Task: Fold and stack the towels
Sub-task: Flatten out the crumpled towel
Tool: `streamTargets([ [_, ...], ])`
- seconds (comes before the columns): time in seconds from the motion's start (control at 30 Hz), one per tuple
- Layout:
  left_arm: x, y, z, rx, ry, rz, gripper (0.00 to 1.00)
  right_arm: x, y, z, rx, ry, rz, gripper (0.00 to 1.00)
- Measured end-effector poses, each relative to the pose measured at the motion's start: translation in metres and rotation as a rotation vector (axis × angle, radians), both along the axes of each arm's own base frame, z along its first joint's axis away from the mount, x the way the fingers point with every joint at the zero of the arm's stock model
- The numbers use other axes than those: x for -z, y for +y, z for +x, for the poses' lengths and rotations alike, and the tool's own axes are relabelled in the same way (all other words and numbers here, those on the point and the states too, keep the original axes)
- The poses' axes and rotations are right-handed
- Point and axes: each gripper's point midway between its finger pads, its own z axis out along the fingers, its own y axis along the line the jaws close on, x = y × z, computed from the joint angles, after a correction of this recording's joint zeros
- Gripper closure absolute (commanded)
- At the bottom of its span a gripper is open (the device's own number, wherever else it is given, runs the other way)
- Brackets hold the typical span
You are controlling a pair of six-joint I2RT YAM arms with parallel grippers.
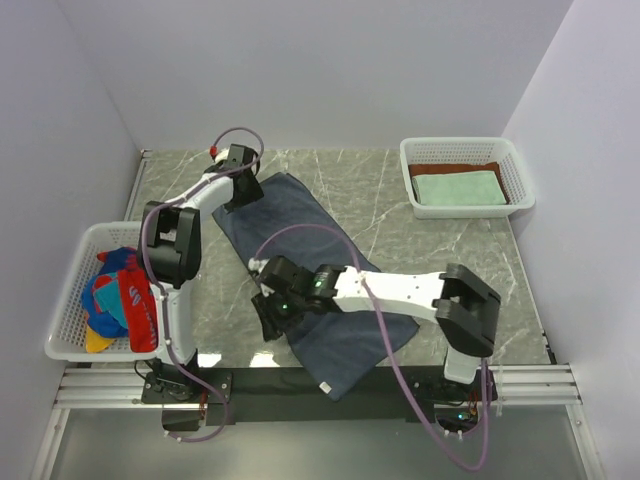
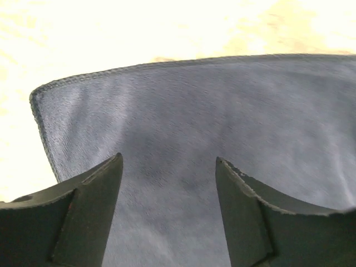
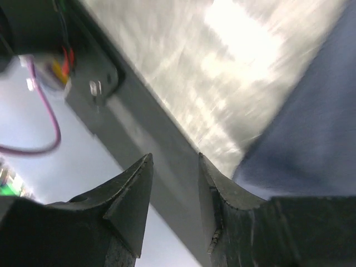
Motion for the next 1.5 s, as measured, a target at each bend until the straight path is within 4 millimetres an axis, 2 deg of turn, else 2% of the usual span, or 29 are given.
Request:
streamTargets([
  [0.07,-0.010,-0.004,0.002,0.020,-0.023,-0.010,0.21,-0.013,-0.006,0.021,0.057,-0.073,0.009,0.55],
  [0.13,-0.020,-0.007,-0.001,0.036,-0.048,-0.023,0.17,-0.021,-0.031,0.046,0.142,-0.121,0.004,0.55],
  [0.17,-0.025,-0.008,-0.005,0.043,-0.056,-0.031,0.16,-0.024,-0.047,0.058,0.190,-0.138,0.000,0.55],
  [0.23,-0.041,-0.010,-0.014,0.052,-0.078,-0.044,0.13,-0.025,-0.092,0.089,0.323,-0.170,-0.026,0.55],
  [0.27,-0.049,-0.011,-0.018,0.056,-0.092,-0.052,0.12,-0.023,-0.116,0.107,0.400,-0.192,-0.046,0.55],
  [0.33,-0.066,-0.017,-0.026,0.065,-0.127,-0.070,0.09,-0.013,-0.157,0.128,0.515,-0.214,-0.100,0.55],
  [0.4,-0.082,-0.028,-0.035,0.085,-0.164,-0.088,0.07,0.004,-0.185,0.130,0.565,-0.213,-0.160,0.55],
  [0.47,-0.092,-0.044,-0.049,0.119,-0.180,-0.101,0.05,0.024,-0.205,0.123,0.582,-0.191,-0.221,0.55],
  [0.6,-0.089,-0.074,-0.082,0.186,-0.174,-0.125,0.03,0.051,-0.231,0.111,0.598,-0.157,-0.311,0.55],
  [0.7,-0.073,-0.085,-0.112,0.224,-0.129,-0.130,0.03,0.061,-0.240,0.109,0.605,-0.150,-0.345,0.56],
  [0.8,-0.058,-0.085,-0.138,0.242,-0.087,-0.121,0.03,0.071,-0.246,0.106,0.607,-0.140,-0.375,0.57],
  [1.0,-0.048,-0.077,-0.163,0.240,-0.061,-0.120,0.04,0.074,-0.248,0.101,0.627,-0.133,-0.369,0.59],
  [1.1,-0.046,-0.077,-0.163,0.236,-0.058,-0.118,0.05,0.074,-0.248,0.091,0.641,-0.127,-0.349,0.60],
  [1.23,-0.046,-0.082,-0.154,0.236,-0.051,-0.112,0.07,0.074,-0.243,0.064,0.604,-0.105,-0.352,0.60],
  [1.4,-0.041,-0.104,-0.126,0.251,-0.041,-0.108,0.10,0.074,-0.229,0.031,0.545,-0.065,-0.352,0.60],
  [1.5,-0.034,-0.122,-0.109,0.273,-0.034,-0.101,0.12,0.071,-0.228,0.018,0.535,-0.045,-0.358,0.60],
])
